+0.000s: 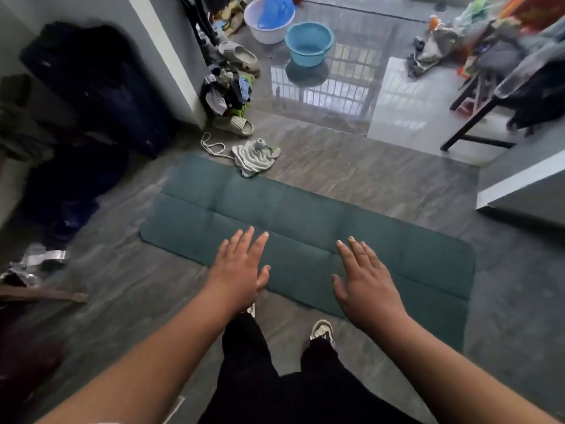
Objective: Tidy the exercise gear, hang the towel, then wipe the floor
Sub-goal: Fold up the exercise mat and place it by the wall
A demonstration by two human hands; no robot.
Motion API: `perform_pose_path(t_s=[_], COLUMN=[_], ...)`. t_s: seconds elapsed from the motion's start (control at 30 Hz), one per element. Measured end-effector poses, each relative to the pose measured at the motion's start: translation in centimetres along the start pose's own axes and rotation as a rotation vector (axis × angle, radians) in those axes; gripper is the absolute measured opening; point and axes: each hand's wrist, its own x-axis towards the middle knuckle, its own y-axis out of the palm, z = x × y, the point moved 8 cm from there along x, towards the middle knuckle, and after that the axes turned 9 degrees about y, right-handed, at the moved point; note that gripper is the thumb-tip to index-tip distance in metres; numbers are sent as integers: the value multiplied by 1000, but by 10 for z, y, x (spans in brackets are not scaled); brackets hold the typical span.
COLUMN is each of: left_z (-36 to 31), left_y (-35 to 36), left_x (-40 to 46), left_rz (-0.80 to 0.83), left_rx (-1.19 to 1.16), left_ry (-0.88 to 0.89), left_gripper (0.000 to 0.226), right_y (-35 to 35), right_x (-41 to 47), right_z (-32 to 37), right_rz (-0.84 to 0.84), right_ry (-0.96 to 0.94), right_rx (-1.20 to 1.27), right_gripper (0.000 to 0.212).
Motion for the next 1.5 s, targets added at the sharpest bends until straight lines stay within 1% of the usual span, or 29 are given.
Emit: perform_pose_path(t_s=[0.2, 0.27, 0.33, 0.4, 0.47, 0.57, 0.67, 0.73, 0.83, 0.93, 1.0, 1.13, 1.2, 1.27, 1.37, 1.5], left_z=[46, 55, 64, 77, 91, 107, 122, 136, 159, 182, 197, 213, 214, 210, 201, 190], left_y=[65, 90, 119, 161, 218, 323, 430, 489, 567, 633, 672, 724, 728, 723, 719, 729], left_x=[74, 100, 131, 163, 195, 247, 293, 324, 366, 394, 402, 391, 386, 386, 381, 370], left_rz=[141, 163, 148, 141, 145, 136, 179, 197, 216, 254, 294, 403, 494, 514, 545, 569], left_rx=[22, 49, 62, 81, 109, 176, 238, 296, 380, 434, 472, 524, 563, 549, 473, 446], left_ry=[156, 217, 283, 329, 373, 475, 570, 606, 678, 762, 789, 822, 826, 794, 732, 793], left_gripper=[69, 69, 70, 72, 74, 77, 80, 80, 79, 84, 89, 92, 89, 87, 85, 84], right_y=[82, 116, 153, 199, 257, 355, 454, 510, 584, 648, 681, 734, 743, 745, 744, 754], right_x=[42, 61, 85, 114, 147, 200, 246, 277, 312, 332, 340, 335, 330, 330, 331, 323], right_z=[17, 18, 12, -3, -25, -67, -111, -137, -166, -184, -192, -194, -192, -191, -185, -178], right_rz=[33, 36, 20, 15, 12, 3, 25, 40, 85, 127, 139, 220, 283, 342, 365, 364], right_ry=[200, 247, 284, 311, 306, 260, 194, 132, -35, -216, -256, -285, -304, -293, -276, -349], right_rx=[103, 137, 166, 166, 145, 81, -1, -54, -154, -274, -320, -390, -439, -482, -516, -525], right_gripper=[69, 69, 69, 68, 69, 71, 74, 76, 79, 80, 81, 97, 108, 113, 110, 99])
